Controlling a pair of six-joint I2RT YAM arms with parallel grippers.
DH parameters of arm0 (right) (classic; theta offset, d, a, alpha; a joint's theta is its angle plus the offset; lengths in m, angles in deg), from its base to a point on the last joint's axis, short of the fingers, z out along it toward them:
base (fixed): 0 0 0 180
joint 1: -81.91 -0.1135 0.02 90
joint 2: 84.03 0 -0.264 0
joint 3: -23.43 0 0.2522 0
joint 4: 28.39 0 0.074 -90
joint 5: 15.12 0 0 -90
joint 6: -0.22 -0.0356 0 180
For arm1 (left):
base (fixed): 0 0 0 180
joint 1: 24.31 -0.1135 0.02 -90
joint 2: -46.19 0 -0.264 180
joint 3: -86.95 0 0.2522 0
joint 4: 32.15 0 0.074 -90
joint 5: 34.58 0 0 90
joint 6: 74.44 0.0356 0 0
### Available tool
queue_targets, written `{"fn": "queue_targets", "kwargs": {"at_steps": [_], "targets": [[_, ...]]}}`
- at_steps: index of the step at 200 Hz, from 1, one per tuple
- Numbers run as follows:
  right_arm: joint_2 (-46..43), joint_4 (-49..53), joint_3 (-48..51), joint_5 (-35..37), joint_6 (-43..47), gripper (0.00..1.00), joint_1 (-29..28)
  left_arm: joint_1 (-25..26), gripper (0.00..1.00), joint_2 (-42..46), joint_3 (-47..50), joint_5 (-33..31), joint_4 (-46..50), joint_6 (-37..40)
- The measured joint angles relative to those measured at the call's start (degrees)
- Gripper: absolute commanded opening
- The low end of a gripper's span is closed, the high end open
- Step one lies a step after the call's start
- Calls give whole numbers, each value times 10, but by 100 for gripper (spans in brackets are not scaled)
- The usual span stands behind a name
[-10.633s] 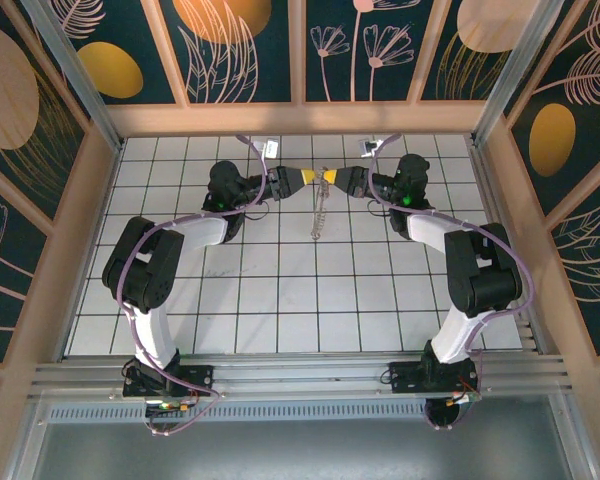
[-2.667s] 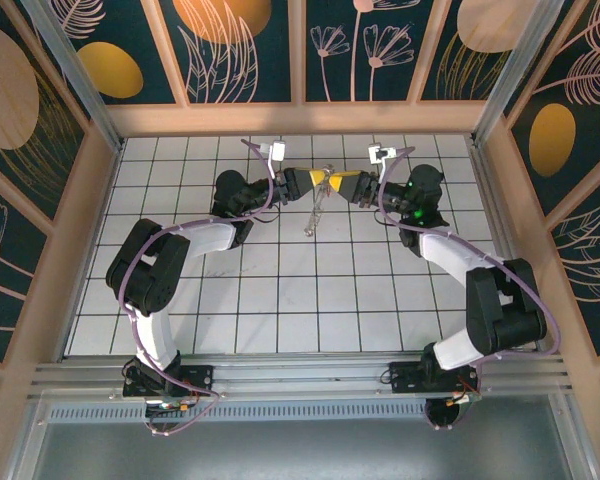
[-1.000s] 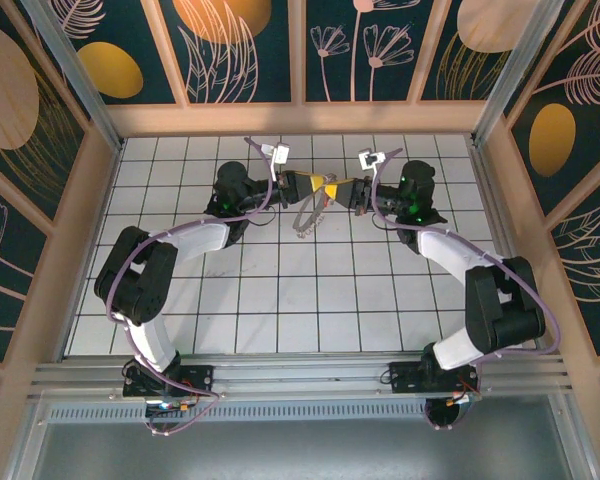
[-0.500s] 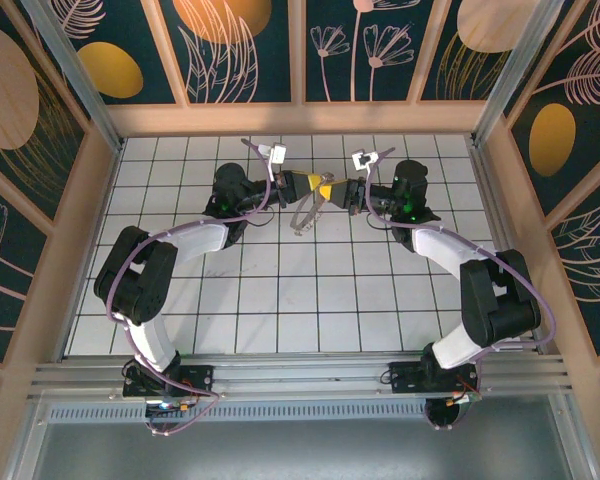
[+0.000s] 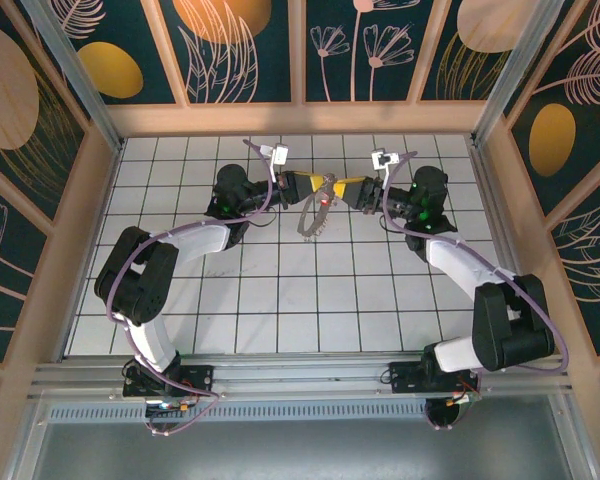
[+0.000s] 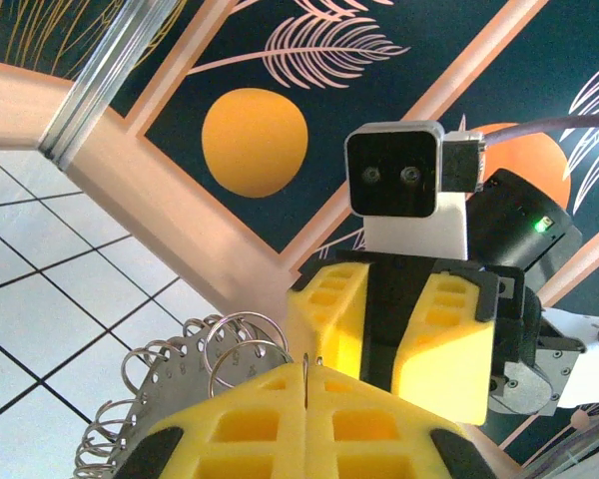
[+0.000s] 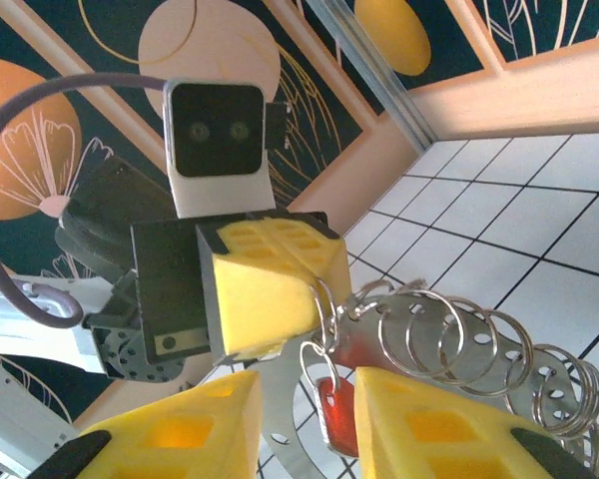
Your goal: Put the keys on the keyring
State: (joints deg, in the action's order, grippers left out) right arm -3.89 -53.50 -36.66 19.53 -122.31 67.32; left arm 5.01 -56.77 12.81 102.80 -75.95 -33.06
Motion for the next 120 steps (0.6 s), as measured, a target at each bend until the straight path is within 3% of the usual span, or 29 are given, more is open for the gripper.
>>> {"fn": "queue_targets", "kwargs": {"at_steps": [67,120], "targets": [[32,-84,1,32,-85,32,-2,0,0,1,0,-7,8,4],[50,-206,50,121,-175,32,-41,0,0,1,23,-62,-45,-52]]}}
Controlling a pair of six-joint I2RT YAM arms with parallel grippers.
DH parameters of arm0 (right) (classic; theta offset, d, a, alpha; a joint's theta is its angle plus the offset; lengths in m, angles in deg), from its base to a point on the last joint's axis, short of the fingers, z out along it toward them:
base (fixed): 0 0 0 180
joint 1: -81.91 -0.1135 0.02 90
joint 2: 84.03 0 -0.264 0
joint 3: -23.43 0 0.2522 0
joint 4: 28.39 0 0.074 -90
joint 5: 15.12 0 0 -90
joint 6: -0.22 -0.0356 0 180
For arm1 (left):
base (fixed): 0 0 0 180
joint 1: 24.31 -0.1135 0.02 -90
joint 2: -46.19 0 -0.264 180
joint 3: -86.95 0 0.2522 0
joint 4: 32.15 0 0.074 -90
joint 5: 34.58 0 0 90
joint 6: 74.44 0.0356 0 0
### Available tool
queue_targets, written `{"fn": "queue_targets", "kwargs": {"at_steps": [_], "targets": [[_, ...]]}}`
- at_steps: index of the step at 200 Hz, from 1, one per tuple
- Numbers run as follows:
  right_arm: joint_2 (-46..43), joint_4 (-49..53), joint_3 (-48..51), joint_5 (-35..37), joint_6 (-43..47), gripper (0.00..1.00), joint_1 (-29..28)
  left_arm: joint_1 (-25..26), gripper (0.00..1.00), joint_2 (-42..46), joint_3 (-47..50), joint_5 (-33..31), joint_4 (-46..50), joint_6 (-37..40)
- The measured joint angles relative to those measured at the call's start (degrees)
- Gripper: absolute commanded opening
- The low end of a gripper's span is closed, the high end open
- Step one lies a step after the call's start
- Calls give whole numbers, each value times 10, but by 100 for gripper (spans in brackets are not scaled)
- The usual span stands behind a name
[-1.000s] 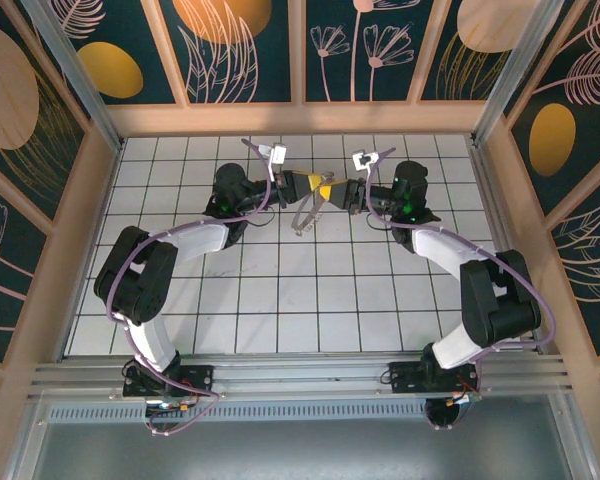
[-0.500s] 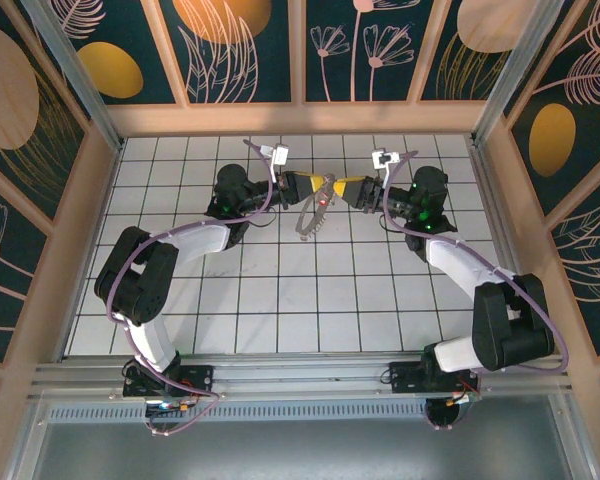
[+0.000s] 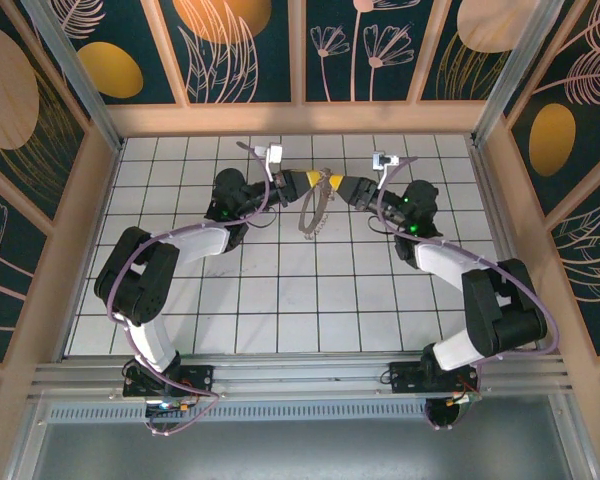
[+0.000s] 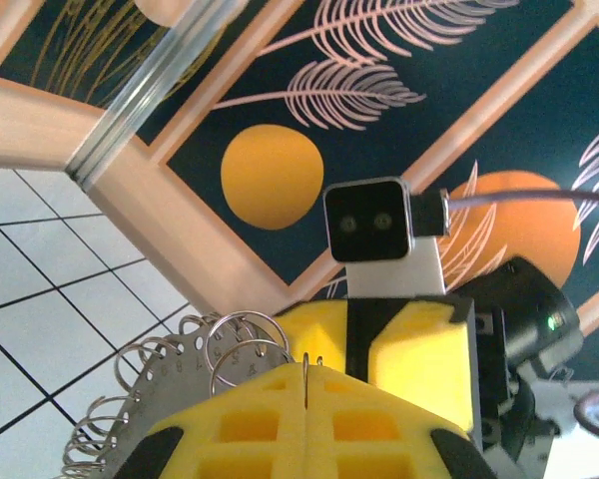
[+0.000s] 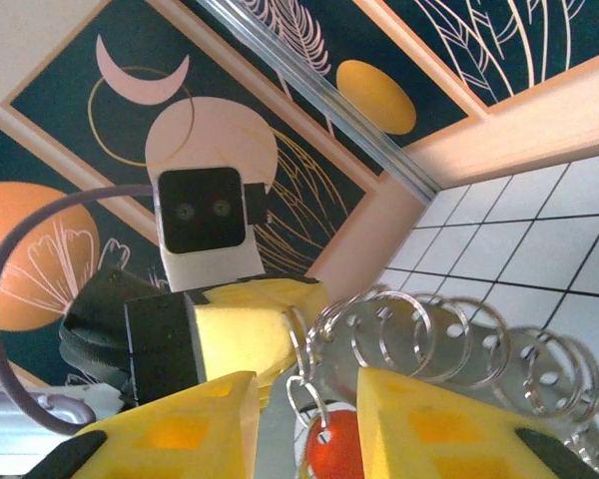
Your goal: Put the keys on the keyring
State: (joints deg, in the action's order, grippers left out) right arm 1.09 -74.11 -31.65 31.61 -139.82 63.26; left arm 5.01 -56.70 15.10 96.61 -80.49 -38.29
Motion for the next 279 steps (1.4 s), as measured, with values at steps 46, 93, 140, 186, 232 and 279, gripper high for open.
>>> {"fn": "queue_targets", "kwargs": {"at_steps": [46,93,140,186,232,279], "targets": [[17,-57,2,55,-27,32,-31,0,0,0,19,-46,-54,-54],[45,-87,1,82,-44,31,-32,1,0,0,37,-69,-73,-70],[57,-103,-13,88,-50,32,-38,4,0,0,38,-73,-78,-73],[69,-106,-36,88,-50,31,-50,4,0,0,38,-73,-80,-73],[78,-106,-44,88,-50,31,-53,4,0,1,38,-73,-80,-73],[85,-103,-50,87,-50,25,-58,4,0,1,38,-73,-80,-73]]}}
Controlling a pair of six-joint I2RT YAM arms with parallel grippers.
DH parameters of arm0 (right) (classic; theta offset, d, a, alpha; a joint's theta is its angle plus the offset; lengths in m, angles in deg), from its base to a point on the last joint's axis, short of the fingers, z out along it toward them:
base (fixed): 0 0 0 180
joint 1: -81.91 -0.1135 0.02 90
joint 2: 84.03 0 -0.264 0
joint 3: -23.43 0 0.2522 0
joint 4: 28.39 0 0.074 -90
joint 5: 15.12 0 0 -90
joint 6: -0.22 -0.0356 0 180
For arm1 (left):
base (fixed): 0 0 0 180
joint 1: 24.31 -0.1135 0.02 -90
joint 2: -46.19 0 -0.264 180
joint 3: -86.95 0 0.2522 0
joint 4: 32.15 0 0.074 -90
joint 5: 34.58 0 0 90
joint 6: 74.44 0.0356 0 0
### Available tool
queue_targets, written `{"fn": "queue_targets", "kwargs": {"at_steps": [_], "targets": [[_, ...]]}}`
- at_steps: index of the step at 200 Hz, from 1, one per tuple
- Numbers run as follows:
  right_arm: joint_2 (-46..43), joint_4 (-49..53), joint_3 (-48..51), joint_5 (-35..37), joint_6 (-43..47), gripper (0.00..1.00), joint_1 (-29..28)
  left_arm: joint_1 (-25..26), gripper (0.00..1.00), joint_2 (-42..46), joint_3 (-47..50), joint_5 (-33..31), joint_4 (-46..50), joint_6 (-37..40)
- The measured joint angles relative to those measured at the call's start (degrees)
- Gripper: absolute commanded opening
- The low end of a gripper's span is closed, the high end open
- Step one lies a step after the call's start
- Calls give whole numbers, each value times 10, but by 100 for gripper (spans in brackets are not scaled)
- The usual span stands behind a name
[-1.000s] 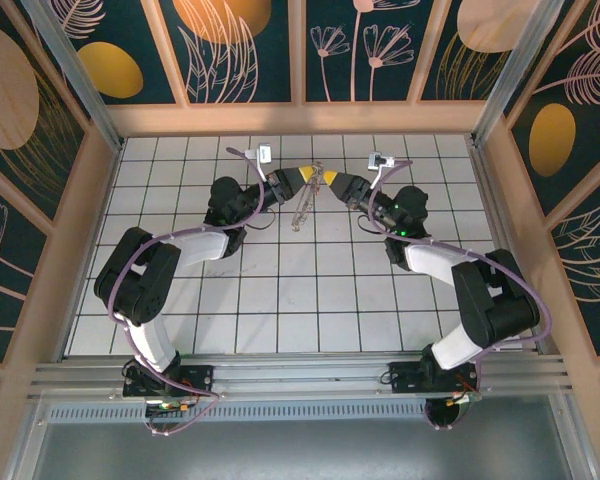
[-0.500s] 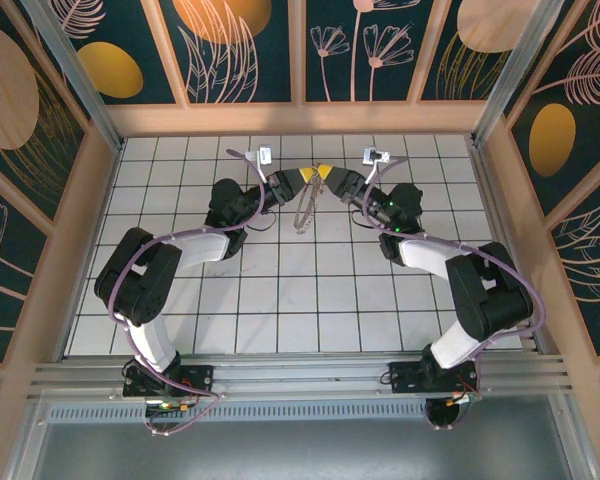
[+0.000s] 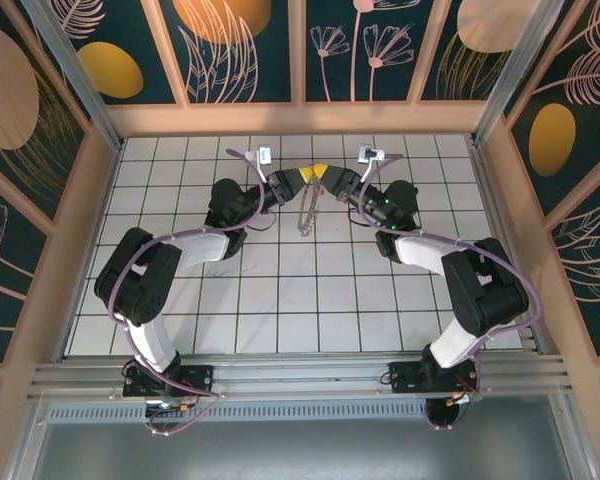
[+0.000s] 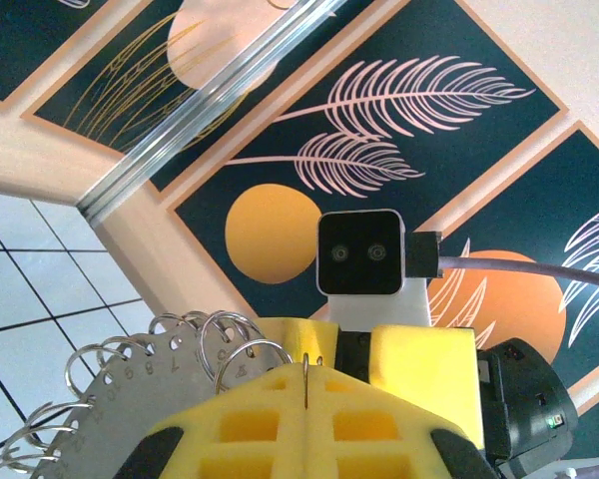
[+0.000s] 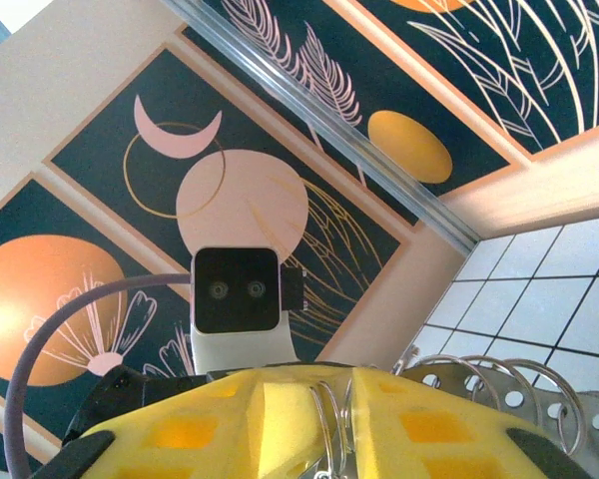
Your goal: Put the keys on the keyring
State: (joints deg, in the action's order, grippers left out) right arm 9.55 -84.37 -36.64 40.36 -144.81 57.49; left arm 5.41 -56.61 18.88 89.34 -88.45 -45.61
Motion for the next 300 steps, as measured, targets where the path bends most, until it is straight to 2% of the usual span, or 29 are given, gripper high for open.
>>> {"fn": "queue_targets", "kwargs": {"at_steps": [30,58,105,127,151,172,213,257,300], "targets": [[2,6,-2,0,2,15,-1,0,0,0,0,0,0,0],[2,10,-2,1,7,0,-1,0,0,2,0,-1,1,0],[2,13,-2,2,9,0,0,0,0,4,0,-4,7,1],[2,29,-5,-5,12,0,4,0,23,5,0,-4,23,16],[8,51,-20,-31,16,0,24,-4,33,11,-12,0,54,38],[23,69,-50,-64,17,0,51,-21,38,25,-17,5,75,54],[55,105,-111,-133,24,0,87,-63,40,45,-61,38,141,107],[93,165,-185,-211,55,0,94,-66,41,35,-136,100,241,175],[111,212,-222,-261,85,0,94,-76,41,4,-164,143,287,199]]}}
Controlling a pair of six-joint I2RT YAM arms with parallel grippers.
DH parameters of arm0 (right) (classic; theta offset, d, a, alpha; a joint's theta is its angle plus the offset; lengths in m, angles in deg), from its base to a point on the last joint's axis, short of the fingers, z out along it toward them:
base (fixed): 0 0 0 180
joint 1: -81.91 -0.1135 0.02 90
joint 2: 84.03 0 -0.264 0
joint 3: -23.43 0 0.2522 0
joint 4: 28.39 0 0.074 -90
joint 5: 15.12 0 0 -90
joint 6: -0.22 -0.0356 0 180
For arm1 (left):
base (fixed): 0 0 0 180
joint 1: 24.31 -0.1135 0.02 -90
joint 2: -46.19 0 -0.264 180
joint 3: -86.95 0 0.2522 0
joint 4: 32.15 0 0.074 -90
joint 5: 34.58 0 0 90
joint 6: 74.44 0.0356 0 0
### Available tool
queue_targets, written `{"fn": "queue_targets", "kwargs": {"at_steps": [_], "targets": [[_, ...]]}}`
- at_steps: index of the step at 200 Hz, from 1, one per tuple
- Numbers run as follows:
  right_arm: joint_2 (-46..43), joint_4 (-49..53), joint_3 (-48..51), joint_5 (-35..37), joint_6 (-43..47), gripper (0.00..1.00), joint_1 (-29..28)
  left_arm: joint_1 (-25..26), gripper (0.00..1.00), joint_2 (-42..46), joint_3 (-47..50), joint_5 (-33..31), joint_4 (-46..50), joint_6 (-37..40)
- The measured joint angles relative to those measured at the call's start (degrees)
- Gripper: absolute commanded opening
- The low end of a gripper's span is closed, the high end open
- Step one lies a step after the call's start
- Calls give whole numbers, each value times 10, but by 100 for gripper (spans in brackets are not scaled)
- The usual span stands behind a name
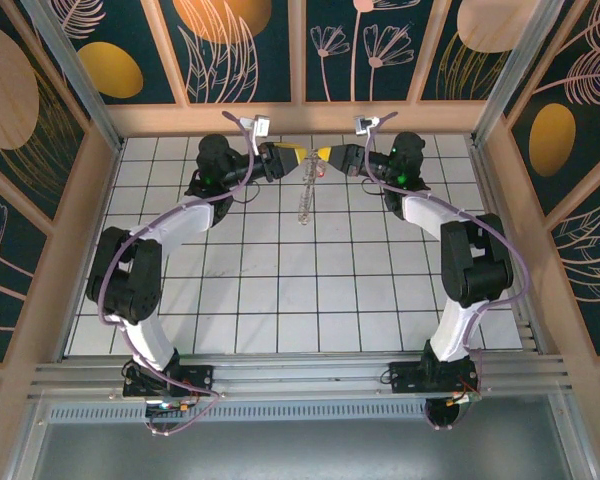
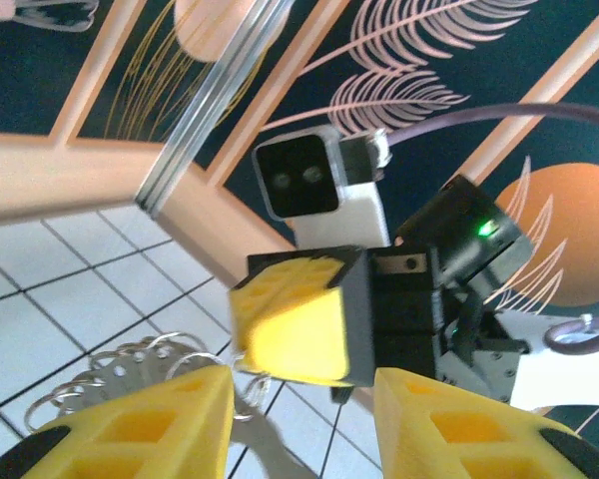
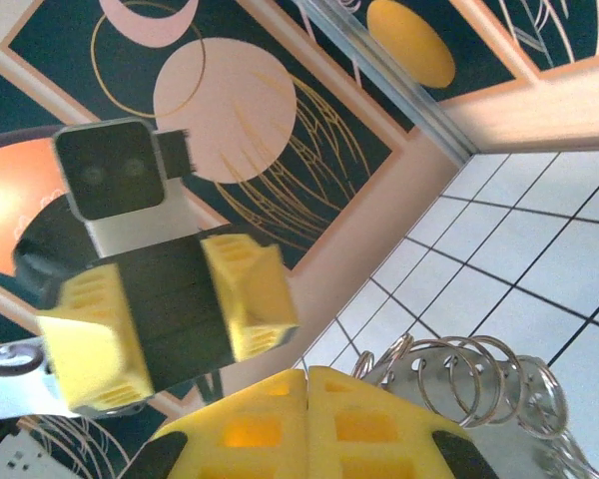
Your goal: Put the keys on the keyring
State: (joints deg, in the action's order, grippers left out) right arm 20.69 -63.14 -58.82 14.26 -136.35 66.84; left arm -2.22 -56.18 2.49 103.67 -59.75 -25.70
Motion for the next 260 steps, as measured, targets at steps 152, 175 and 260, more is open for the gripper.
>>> {"fn": "queue_targets", "kwargs": {"at_steps": [152,175,260], "targets": [[25,-57,0,-25,-50,0,-9,-4,38,-58,-18,86,-47,-56],[25,-57,0,-25,-50,0,-13,-4,38,-60,-19,86,-56,-64],[35,-57,-1,-24,-50,0,-17,-2,26,-76,-21,89,-70,-82]]}}
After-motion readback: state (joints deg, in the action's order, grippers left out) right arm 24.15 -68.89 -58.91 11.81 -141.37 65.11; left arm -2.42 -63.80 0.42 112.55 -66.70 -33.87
